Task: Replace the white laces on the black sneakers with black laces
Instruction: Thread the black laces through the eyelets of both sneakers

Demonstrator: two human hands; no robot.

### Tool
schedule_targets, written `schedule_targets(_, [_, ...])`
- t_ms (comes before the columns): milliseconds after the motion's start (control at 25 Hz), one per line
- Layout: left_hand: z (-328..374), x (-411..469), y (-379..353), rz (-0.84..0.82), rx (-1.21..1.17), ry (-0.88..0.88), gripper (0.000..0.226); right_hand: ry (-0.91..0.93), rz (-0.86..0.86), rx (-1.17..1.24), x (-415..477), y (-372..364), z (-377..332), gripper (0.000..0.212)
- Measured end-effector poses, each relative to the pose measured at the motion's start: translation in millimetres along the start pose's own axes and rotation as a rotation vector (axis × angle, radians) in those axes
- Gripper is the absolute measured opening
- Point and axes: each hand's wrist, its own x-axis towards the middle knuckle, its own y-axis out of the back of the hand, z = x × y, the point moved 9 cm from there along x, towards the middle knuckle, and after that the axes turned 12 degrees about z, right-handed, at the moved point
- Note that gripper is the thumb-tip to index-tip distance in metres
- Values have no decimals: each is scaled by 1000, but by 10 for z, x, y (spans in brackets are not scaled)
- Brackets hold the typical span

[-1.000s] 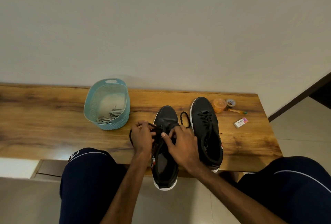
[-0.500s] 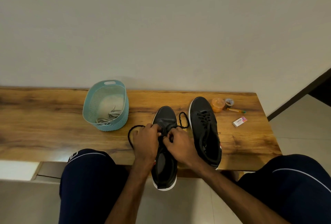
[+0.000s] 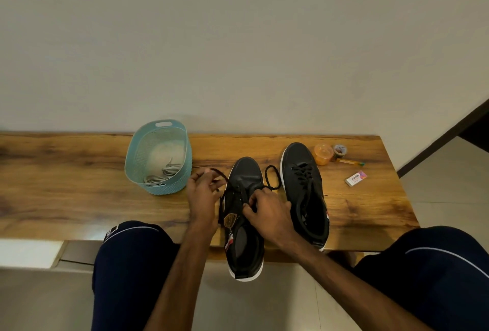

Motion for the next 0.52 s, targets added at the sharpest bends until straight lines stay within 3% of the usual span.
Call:
schedule_targets(80, [-25, -90, -102, -98, 304, -184, 25, 13, 8, -23, 1, 11, -18, 19])
schedule_targets(160, [-43, -171, -199, -149, 858, -529, 29, 26, 18, -35, -7, 18, -34, 20])
schedule_targets(240, [-73, -207, -235, -164, 1079, -649, 20, 27, 23, -41, -3, 29, -36, 21])
schedule_targets(400, [-85, -177, -174, -70, 934, -554, 11, 31, 21, -52, 9, 33, -37, 20])
schedule_targets(520, [24, -78, -45, 17, 260, -208, 13, 43, 25, -47, -4, 34, -43, 20])
